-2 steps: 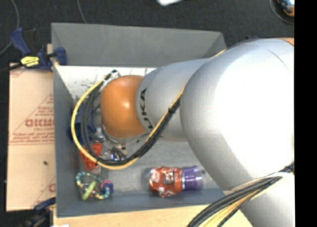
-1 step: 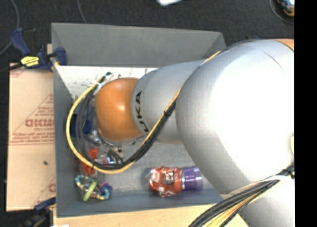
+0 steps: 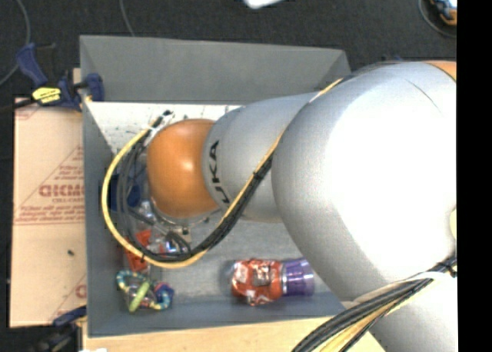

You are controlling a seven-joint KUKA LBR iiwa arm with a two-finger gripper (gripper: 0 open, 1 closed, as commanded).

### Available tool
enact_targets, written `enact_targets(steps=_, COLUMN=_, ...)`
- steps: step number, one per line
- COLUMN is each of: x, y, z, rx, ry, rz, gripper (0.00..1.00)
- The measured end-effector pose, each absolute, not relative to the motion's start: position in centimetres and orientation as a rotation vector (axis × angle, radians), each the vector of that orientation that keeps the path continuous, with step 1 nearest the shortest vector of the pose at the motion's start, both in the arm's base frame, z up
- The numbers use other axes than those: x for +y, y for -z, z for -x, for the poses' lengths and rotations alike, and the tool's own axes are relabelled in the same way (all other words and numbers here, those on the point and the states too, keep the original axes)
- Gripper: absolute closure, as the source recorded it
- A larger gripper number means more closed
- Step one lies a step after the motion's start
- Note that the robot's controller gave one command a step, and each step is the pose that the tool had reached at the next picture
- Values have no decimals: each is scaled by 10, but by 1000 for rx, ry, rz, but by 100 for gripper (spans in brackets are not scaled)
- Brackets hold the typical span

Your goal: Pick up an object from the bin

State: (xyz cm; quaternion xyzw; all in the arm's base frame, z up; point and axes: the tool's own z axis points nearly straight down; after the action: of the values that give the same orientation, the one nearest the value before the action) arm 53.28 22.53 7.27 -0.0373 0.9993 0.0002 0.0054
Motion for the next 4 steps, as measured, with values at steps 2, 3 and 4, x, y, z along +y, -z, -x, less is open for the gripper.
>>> enact_targets(steps=2, x=166, y=-70, z=-550, rx=3120, ry=0, rz=240, gripper=0)
enact_targets(steps=3, x=207, y=-71, z=-551, rx=3120, ry=-1, rz=143, gripper=0)
enact_targets(steps=4, x=229, y=-71, z=-623, rx=3067, ry=0, rz=613, gripper=100)
